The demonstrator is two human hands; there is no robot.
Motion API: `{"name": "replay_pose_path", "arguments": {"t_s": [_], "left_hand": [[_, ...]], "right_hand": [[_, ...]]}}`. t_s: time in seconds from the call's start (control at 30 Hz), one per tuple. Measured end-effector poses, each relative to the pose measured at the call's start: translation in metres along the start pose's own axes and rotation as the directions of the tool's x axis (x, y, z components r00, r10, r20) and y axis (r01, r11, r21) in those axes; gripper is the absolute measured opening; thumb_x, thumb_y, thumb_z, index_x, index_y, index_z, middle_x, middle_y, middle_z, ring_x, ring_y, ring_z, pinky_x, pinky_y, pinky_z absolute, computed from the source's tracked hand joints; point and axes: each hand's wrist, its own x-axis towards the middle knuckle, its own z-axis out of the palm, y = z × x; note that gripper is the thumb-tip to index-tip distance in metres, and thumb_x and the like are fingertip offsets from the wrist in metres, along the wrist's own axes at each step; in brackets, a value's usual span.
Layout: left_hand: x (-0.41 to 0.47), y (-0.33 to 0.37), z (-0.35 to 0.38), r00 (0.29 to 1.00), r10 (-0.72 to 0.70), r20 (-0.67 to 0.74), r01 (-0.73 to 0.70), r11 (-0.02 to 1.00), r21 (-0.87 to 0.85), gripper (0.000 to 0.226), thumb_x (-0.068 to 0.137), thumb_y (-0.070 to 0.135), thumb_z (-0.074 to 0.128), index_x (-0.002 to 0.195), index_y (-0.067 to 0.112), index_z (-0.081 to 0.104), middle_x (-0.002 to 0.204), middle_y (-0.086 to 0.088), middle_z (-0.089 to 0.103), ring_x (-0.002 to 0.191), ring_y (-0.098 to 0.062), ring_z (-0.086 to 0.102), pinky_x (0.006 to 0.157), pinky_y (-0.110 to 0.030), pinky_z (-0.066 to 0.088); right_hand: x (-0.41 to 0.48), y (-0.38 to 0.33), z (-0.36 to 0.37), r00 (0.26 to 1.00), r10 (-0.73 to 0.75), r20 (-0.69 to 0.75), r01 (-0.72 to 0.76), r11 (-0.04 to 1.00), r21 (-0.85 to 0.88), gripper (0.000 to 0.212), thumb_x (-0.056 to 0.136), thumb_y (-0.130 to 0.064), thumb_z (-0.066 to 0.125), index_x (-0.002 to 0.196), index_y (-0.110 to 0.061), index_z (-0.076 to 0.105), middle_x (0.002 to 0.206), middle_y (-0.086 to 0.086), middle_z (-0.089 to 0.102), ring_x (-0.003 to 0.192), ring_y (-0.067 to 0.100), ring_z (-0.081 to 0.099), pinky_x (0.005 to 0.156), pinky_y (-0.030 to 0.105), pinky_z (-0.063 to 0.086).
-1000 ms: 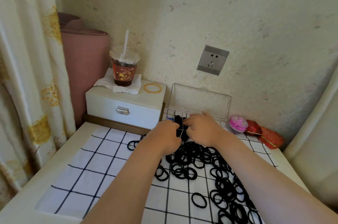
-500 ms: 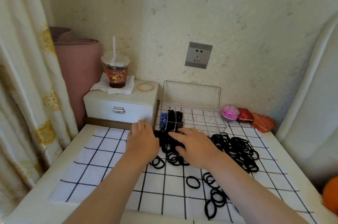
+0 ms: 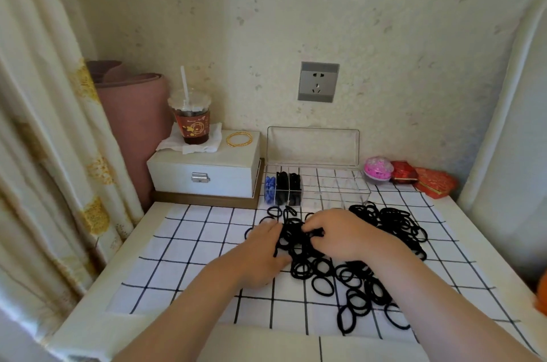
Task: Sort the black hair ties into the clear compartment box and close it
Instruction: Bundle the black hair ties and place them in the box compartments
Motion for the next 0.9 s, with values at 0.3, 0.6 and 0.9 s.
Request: {"name": "replay_pose_path", "arguments": {"t_s": [0.3,0.6,0.9], "left_hand": [[0.009,0.010,-0.040,0.955,-0.055,-0.292,0.094,0.988,0.121,0.024,0.099,0.016,0.049,0.114,0.027,0.064,0.117,0.005,0.060,0.107,-0.012,0.056,0.095,-0.030,0.049],[0.015,0.005,-0.017,0.975,-0.026,-0.220,0.084,0.961,0.262,0.031,0.090,0.043,0.062,0.121,0.037,0.065,0.112,0.003,0.054,0.112,-0.016,0.048,0.089,-0.036,0.050],[0.024,0.012,-0.016,0.963,-0.027,-0.269,0.113,0.944,0.309,0.017,0.087,0.031,0.060,0.089,0.020,0.073,0.096,0.001,0.056,0.098,-0.016,0.052,0.071,-0.030,0.050]], "right_hand": [[0.014,-0.017,-0.008,0.975,-0.027,-0.222,0.038,0.998,0.043,0.024,0.091,-0.026,0.055,0.109,-0.031,0.069,0.103,-0.013,0.064,0.094,0.009,0.061,0.085,0.032,0.052],[0.030,-0.022,0.001,0.999,-0.019,0.050,0.031,0.967,-0.253,0.037,0.088,-0.023,0.060,0.125,-0.028,0.066,0.118,-0.002,0.063,0.106,0.023,0.061,0.085,0.036,0.053],[0.025,-0.015,-0.004,0.999,0.006,-0.047,-0.010,0.998,-0.066,0.013,0.083,-0.028,0.065,0.085,-0.017,0.071,0.095,-0.004,0.063,0.087,0.018,0.063,0.076,0.036,0.056]]}}
